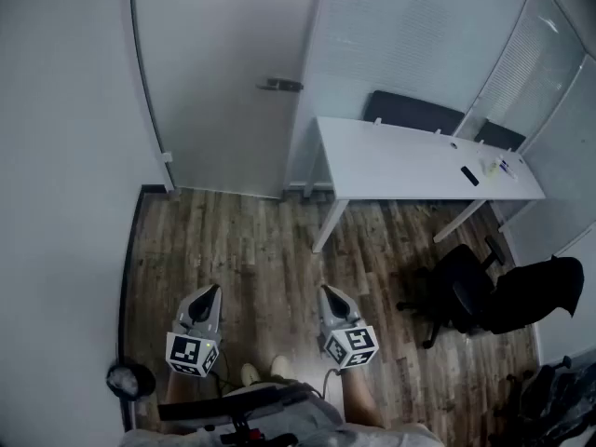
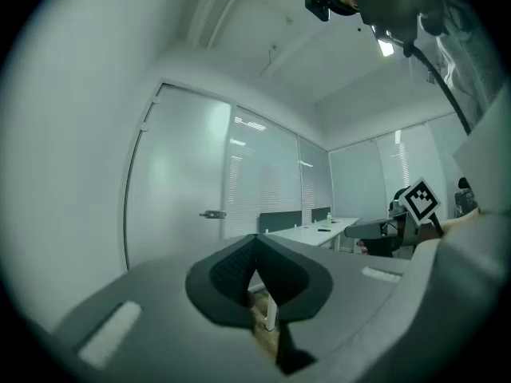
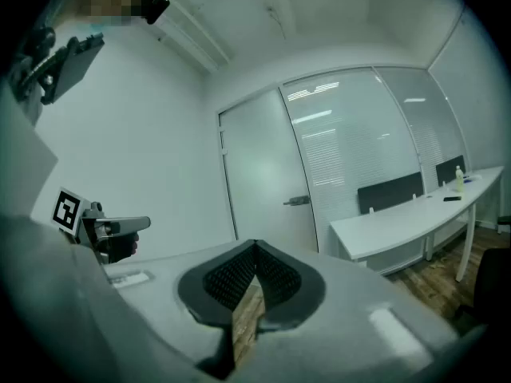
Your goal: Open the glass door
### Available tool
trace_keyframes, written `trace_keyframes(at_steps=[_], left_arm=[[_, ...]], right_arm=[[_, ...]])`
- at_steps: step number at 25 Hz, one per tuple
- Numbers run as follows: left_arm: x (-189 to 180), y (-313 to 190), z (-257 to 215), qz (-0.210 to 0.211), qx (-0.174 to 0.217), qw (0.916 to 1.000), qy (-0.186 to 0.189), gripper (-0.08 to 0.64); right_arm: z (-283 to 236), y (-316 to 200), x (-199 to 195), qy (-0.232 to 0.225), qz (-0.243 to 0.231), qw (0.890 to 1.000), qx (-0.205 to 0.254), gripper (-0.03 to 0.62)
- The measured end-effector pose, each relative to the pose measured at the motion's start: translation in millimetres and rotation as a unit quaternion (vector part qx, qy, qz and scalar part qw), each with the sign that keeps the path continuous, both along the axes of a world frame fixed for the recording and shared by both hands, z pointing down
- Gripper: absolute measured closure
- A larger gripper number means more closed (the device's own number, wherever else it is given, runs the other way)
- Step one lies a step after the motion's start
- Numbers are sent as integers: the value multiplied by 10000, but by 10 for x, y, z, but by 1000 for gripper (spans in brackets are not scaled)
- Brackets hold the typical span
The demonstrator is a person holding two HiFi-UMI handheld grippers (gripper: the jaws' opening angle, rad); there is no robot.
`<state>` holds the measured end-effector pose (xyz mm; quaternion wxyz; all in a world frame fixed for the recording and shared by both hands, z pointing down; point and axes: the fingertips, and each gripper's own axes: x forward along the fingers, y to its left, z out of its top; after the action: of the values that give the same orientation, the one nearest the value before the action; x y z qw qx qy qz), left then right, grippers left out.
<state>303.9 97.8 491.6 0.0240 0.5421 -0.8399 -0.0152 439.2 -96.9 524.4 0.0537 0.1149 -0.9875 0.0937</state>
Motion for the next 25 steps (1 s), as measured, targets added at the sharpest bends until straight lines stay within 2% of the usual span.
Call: trace_keyframes(at_steps=[18, 25], left_arm=[[-64, 189, -29, 153, -3, 9999, -61, 555], [-183, 228, -46, 179, -21, 9998, -97, 555]], right_arm=[[-24, 263, -53, -15, 113, 9999, -15, 591], [10, 321, -209, -1, 93, 9999, -44, 591]])
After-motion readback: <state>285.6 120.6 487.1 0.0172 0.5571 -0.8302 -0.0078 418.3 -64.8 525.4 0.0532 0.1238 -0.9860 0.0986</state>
